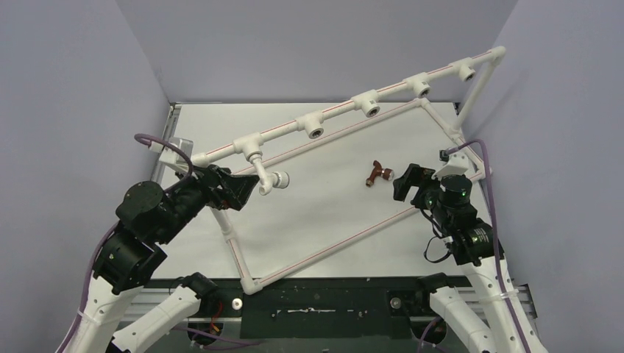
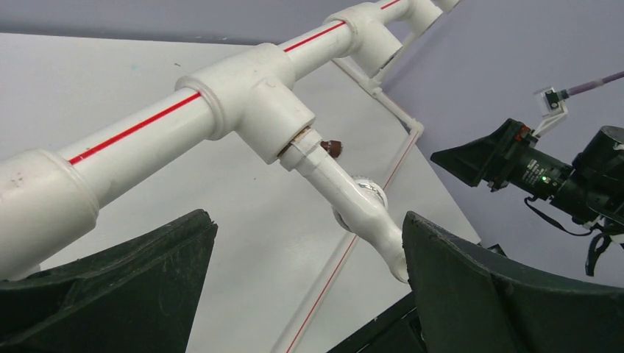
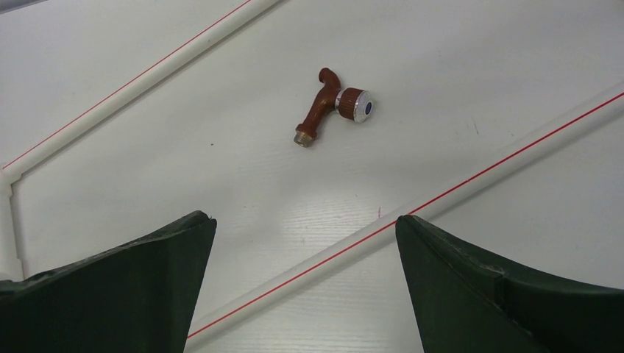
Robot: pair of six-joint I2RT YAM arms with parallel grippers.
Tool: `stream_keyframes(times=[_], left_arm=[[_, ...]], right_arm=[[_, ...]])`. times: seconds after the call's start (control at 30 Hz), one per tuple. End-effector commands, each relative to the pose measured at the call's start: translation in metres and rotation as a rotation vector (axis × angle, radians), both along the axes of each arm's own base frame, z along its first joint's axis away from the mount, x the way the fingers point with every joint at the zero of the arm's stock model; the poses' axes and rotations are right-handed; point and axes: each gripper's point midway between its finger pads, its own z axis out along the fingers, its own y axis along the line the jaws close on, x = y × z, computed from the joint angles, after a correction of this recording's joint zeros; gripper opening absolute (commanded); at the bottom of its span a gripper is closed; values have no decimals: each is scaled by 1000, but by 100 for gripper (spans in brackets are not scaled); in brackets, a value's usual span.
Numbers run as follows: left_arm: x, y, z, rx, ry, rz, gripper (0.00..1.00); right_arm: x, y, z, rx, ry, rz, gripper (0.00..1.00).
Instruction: Install the water faucets
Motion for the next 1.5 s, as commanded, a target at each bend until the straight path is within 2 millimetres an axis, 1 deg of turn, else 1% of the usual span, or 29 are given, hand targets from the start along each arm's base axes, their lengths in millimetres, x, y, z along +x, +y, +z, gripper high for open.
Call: stream_keyframes(times=[0.0,0.1,0.3,0.4,0.73,0.83,1.0,1.1,1.17,1.3,1.47], left_arm=[[16,9,-4,-7,29,105,97],[26,18,-8,8,39,176,97],[40,19,-6,36,30,223,97],[48,25,-4,45,18,272,97],[70,51,2,103,-26,454,97],[77,63,3,130,-37,523,97],[87,77,11,141,-69,592,97],[99,82,9,145,-63,604,97],[107,86,4,147,-46,619,97],[121,102,-7,155,-19,694,97],[132,130,-9,144,-7,795,97]], right_arm=[[6,10,9,42,-43,29,100],[7,13,8,52,-40,39,100],[9,16,6,61,-37,47,100],[9,18,6,68,-38,54,100],[12,23,3,82,-33,75,100],[12,23,4,81,-33,76,100],[13,23,4,75,-32,78,100],[14,23,4,70,-30,77,100],[14,23,4,70,-29,75,100],[14,24,5,80,-34,76,100],[18,27,3,87,-38,86,100]])
